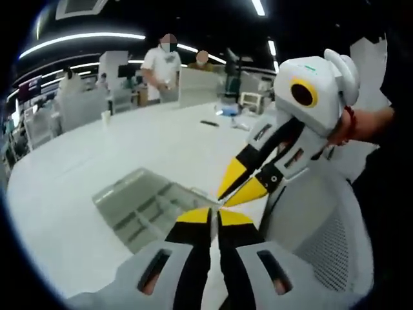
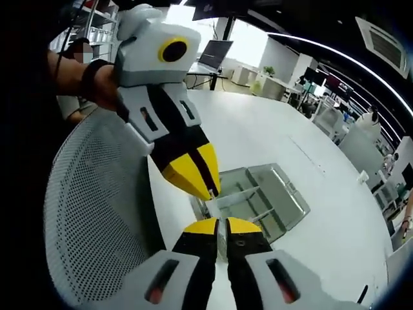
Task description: Insert the divider into the dual guide fixture by aligning both edges with the guide slots and pushing it downward to the bottom, including one-sided entry, uneven engagement, binding, and posture correction.
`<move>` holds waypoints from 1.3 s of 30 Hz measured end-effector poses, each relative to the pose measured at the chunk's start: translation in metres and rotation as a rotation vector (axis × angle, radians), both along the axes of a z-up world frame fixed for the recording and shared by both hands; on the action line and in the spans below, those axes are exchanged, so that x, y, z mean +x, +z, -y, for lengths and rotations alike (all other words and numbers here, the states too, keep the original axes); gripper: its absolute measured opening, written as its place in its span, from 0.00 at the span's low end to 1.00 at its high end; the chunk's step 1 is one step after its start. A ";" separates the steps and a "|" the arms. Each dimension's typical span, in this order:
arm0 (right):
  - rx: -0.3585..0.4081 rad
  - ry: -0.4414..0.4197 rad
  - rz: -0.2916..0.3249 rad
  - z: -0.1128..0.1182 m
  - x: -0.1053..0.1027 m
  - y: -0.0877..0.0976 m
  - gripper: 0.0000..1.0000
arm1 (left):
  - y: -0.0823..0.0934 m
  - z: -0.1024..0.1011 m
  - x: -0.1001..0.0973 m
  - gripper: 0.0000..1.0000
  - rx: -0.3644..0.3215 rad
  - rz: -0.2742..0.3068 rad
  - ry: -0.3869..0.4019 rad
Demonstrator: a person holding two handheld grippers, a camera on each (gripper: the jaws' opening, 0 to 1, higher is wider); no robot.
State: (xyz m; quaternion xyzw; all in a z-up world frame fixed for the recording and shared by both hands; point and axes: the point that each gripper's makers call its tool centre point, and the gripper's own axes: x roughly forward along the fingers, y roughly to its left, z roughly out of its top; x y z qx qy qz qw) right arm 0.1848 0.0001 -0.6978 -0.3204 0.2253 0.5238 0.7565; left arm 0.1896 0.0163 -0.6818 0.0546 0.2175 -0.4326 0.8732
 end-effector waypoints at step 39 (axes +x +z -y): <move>-0.171 0.265 -0.072 0.002 -0.023 0.001 0.00 | 0.010 0.009 -0.018 0.00 0.006 0.105 -0.192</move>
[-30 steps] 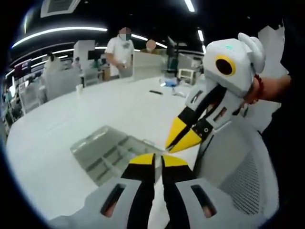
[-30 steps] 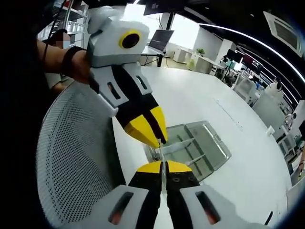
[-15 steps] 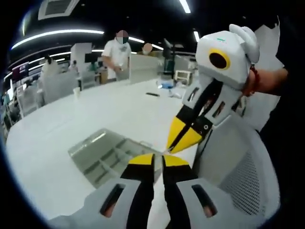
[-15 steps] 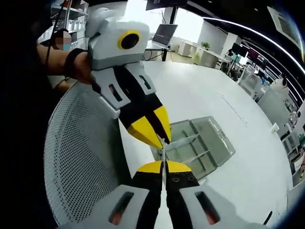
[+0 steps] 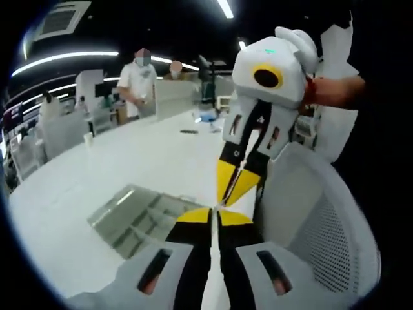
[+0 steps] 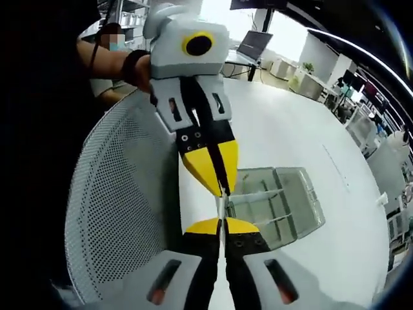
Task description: Insert the divider into the dual guide fixture by aligning both edges with the guide slots and pushing it downward to the bottom, including one-sided entry, uneven engagement, binding, and posture correction.
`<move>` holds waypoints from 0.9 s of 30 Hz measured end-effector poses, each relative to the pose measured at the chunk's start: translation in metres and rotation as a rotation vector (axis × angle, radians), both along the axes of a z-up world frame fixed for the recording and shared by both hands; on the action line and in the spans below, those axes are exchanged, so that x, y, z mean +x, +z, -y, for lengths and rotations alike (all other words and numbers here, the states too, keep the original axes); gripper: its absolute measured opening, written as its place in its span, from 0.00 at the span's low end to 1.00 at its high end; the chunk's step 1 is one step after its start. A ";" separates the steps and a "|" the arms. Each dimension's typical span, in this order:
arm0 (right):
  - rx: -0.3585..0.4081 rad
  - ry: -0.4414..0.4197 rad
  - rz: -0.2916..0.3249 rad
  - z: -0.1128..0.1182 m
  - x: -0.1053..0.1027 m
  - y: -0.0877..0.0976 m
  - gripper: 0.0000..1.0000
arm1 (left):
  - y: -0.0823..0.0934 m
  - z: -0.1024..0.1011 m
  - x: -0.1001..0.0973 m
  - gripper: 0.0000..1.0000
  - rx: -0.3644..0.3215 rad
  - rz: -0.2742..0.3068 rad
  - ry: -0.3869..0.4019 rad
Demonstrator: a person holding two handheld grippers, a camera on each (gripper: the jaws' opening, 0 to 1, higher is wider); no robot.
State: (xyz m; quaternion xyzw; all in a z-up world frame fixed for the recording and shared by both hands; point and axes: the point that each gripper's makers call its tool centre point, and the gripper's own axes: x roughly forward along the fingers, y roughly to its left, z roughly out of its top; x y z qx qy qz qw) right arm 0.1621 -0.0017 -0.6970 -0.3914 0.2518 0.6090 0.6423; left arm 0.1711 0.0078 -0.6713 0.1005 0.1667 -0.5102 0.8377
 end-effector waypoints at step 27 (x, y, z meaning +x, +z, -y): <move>-0.057 0.033 -0.006 0.004 0.023 0.008 0.00 | -0.003 -0.012 0.018 0.13 -0.079 -0.033 0.163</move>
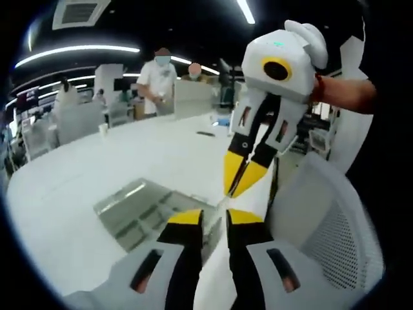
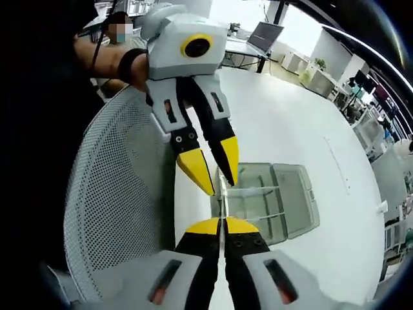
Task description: Insert the divider into the dual guide fixture by aligning both edges with the guide slots and pushing it downward to the bottom, including one-sided entry, uneven engagement, binding, and posture correction.
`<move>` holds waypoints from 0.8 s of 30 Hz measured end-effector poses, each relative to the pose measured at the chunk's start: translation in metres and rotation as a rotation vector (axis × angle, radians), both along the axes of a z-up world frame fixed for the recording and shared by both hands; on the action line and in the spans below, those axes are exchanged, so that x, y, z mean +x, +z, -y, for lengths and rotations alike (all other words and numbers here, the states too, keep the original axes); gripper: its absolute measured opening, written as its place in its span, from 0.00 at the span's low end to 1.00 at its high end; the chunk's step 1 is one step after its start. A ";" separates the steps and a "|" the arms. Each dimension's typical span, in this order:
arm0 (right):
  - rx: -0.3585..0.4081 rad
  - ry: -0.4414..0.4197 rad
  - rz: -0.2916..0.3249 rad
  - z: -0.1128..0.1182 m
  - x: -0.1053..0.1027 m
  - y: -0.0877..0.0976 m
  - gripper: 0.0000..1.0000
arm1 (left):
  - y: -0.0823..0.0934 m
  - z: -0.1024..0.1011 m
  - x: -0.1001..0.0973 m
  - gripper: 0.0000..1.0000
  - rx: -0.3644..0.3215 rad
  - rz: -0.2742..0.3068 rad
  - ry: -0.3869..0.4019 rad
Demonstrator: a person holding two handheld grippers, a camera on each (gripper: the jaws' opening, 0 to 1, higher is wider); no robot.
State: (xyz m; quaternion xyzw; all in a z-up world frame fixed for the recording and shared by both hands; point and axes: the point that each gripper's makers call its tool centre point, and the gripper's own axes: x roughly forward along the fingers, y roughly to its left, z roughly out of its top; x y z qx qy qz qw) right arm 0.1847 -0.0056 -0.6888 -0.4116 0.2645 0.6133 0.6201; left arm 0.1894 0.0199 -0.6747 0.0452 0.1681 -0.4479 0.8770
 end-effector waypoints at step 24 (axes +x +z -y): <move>-0.106 0.029 0.014 0.013 0.036 -0.004 0.00 | -0.004 -0.014 0.010 0.30 -0.027 0.013 0.082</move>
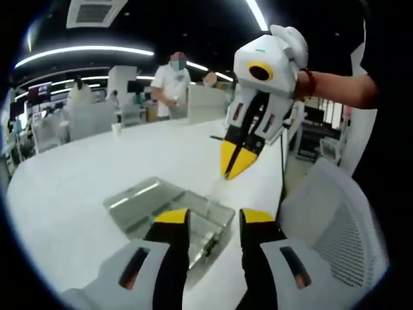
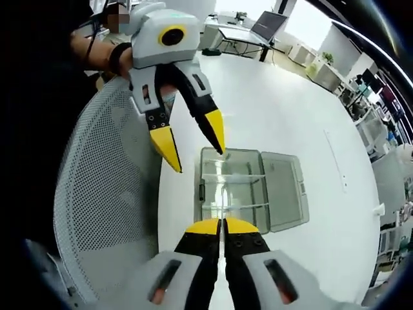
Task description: Insert the divider into the dual guide fixture by aligning both edges with the guide slots and pushing it downward to the bottom, including one-sided entry, uneven engagement, binding, and posture correction.
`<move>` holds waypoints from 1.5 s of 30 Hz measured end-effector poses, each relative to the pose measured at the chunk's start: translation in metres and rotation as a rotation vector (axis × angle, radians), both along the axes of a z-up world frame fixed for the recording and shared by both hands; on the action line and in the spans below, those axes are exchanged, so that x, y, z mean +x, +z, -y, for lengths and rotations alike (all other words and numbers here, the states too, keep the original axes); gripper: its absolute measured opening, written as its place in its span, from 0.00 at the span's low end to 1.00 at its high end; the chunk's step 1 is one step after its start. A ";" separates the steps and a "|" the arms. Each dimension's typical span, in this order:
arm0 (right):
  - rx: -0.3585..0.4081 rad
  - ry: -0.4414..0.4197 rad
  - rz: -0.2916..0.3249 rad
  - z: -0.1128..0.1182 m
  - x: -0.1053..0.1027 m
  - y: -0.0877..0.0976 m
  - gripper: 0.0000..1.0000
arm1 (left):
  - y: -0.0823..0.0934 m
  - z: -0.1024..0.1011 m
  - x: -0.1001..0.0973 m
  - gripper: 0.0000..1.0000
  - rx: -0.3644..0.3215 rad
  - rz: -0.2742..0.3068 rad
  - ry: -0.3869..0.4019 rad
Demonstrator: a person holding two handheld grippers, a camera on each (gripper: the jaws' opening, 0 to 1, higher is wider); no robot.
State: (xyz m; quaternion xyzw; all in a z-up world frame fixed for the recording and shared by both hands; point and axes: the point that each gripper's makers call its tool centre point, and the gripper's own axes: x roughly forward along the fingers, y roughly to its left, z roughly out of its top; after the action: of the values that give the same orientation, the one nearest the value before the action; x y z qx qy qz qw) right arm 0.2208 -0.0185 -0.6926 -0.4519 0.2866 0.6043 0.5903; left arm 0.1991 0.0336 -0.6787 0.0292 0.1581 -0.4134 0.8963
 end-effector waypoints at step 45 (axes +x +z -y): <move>-0.101 0.044 -0.042 0.007 0.032 -0.024 0.00 | -0.007 -0.011 0.015 0.92 -0.023 -0.003 0.118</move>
State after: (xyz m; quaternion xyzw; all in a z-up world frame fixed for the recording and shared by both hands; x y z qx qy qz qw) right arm 0.2525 -0.0259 -0.7166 -0.4745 0.3190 0.6112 0.5473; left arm 0.2144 0.0446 -0.6862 0.0091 0.1561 -0.3616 0.9191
